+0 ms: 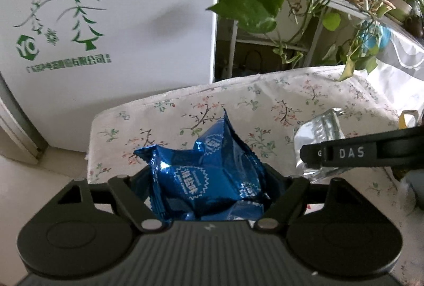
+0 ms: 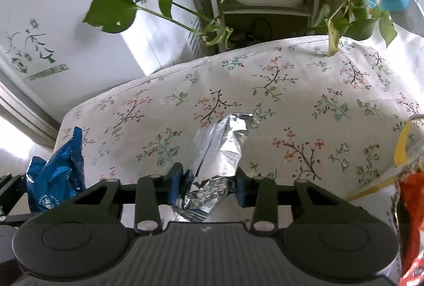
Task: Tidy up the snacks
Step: 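Lift and carry the blue bag with the left tool while the right tool carries the silver bag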
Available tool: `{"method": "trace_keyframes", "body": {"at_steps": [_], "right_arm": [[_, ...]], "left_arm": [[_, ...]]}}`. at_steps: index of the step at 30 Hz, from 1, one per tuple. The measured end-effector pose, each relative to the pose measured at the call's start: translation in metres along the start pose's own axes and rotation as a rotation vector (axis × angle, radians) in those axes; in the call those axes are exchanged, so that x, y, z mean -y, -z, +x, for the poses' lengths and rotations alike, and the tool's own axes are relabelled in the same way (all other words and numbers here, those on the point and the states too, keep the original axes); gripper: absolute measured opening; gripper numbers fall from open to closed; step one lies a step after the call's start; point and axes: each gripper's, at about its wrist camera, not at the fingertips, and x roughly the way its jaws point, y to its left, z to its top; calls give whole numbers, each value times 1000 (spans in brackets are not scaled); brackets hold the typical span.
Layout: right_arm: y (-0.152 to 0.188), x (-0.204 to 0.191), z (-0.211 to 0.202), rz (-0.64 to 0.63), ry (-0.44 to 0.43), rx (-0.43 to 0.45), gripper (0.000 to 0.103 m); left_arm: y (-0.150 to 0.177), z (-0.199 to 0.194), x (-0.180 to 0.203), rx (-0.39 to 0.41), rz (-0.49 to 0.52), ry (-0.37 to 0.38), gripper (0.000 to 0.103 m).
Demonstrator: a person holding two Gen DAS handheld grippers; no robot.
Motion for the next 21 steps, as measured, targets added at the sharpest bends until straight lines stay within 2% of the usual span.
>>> {"method": "trace_keyframes", "body": {"at_steps": [10, 14, 21], "right_arm": [[15, -2, -18, 7, -40, -24, 40], [20, -5, -24, -10, -29, -30, 39], [32, -8, -40, -24, -27, -34, 39]], "left_arm": [[19, -45, -12, 8, -47, -39, 81], [23, -62, -11, 22, -76, -38, 81], [32, -90, 4, 62, -60, -21, 81]]}}
